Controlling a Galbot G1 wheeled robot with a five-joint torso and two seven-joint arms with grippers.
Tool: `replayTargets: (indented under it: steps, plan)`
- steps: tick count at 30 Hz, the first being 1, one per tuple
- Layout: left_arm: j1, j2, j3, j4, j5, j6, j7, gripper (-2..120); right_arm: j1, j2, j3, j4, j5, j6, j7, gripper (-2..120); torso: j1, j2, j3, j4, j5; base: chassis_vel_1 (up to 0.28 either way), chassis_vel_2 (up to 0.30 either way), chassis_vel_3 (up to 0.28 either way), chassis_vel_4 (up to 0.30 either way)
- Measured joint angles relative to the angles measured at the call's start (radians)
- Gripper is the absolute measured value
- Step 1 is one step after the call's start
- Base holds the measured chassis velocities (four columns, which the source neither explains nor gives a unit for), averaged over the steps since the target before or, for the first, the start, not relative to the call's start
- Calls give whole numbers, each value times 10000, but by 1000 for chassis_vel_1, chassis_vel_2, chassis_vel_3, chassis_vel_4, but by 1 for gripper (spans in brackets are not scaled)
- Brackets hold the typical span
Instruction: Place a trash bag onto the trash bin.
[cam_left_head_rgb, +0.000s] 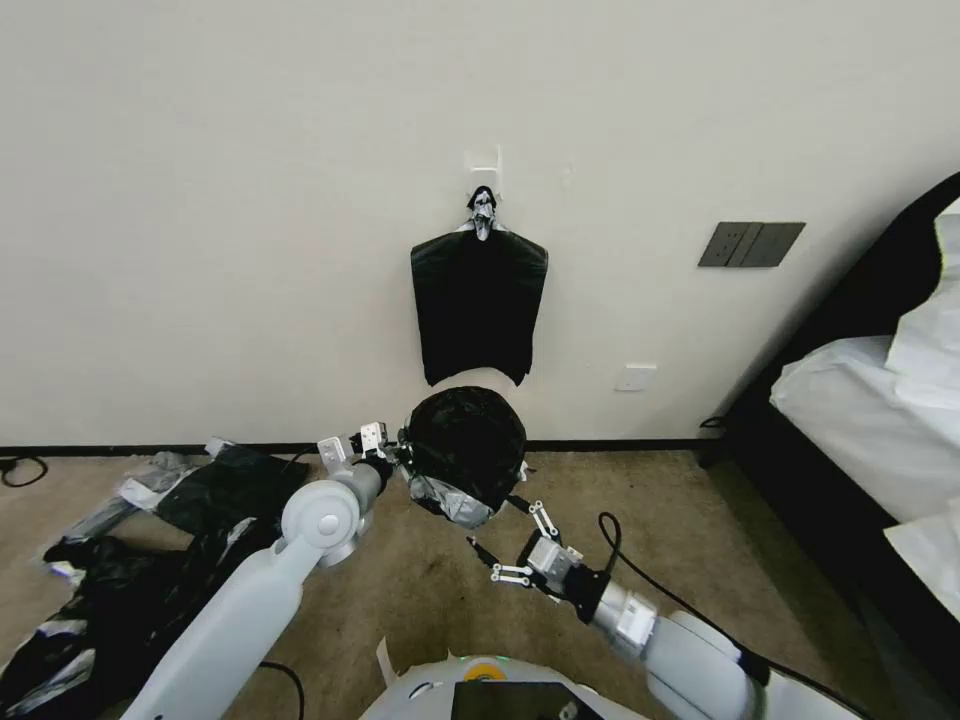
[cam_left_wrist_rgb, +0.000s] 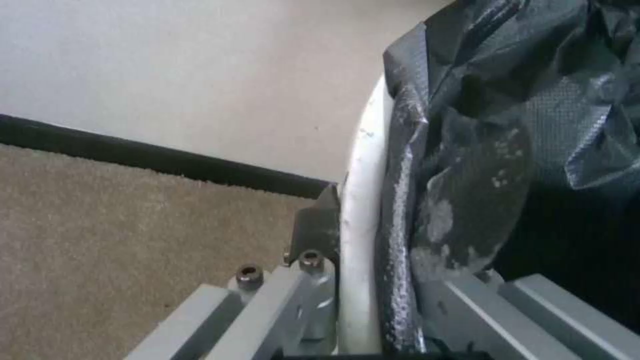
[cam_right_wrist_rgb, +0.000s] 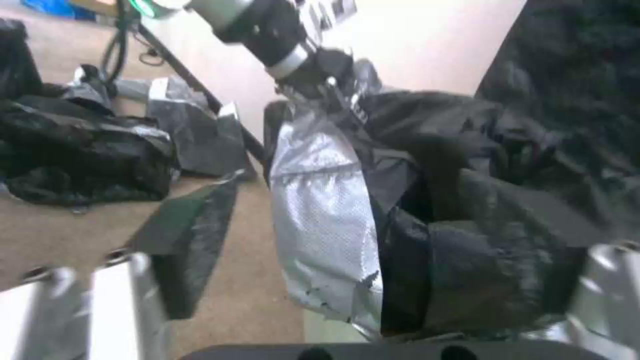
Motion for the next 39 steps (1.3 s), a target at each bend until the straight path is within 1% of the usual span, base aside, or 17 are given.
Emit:
replayTargets:
  steps: [1,3,4,10,14,15,17,18,19,23,24,27,28,32,33,37,39]
  plan:
    - [0,0,0,0,0,0,0,2,0,0,0,0,0,0,0,89,0,0,0,0,0,0,0,0,0]
    - [-38,-11,55,-17,13,1,-31,2,309,213,-210,-91,-105,-240,0,96,0,1,0,-1,-3,0,0,0,0]
    - [-58,-17,81,-18,14,4,-43,2,447,296,-300,-155,-198,-332,-5,98,0,0,0,-1,-1,0,0,0,0]
    - [-94,-43,128,-20,24,10,-71,2,684,489,-607,-372,-518,-428,-42,99,-1,0,0,-2,-2,0,0,0,0]
    - [-102,-76,147,-5,28,15,-72,2,835,550,-764,-498,-842,-331,-51,84,0,0,0,-2,-2,0,0,0,0]
    - [-102,-76,147,-5,28,15,-72,2,835,550,-764,-498,-842,-331,-51,84,0,0,0,-2,-2,0,0,0,0]
    - [-107,-93,159,15,29,19,-73,2,961,552,-820,-528,-993,-254,-51,73,0,0,0,-1,-2,0,0,0,0]
    - [-111,-98,167,22,29,20,-72,2,1011,550,-853,-542,-1079,-235,-51,69,0,0,0,-1,-3,0,0,0,0]
    - [-111,-98,167,22,29,20,-72,2,1011,550,-853,-542,-1079,-235,-51,69,0,0,0,-1,-3,0,0,0,0]
    - [-198,-136,265,26,31,35,-81,2,1243,564,-1068,-728,-1491,-215,-64,51,0,1,0,-2,-3,0,0,0,0]
    - [-198,-136,265,26,31,35,-81,2,1243,564,-1068,-728,-1491,-215,-64,51,0,1,0,-2,-3,0,0,0,0]
    - [-288,-140,338,20,30,45,-102,2,1426,597,-1209,-851,-1549,-291,-60,36,0,0,0,-2,-1,0,0,0,0]
    - [-288,-140,338,20,30,45,-102,2,1426,597,-1209,-851,-1549,-291,-60,36,0,0,0,-2,-1,0,0,0,0]
    - [-357,-128,376,-2,20,53,-107,2,1563,584,-1313,-921,-1567,-386,-47,19,0,1,0,-2,-2,0,0,0,0]
    - [-357,-128,376,-2,20,53,-107,2,1563,584,-1313,-921,-1567,-386,-47,19,0,1,0,-2,-2,0,0,0,0]
    - [-363,-109,378,-47,7,56,-113,2,1635,566,-1390,-952,-1662,-395,-23,0,0,1,0,-1,-2,0,0,0,0]
    - [-361,-103,378,-56,0,56,-114,2,1643,563,-1399,-952,-1659,-388,-7,0,0,0,0,-2,-1,0,0,0,0]
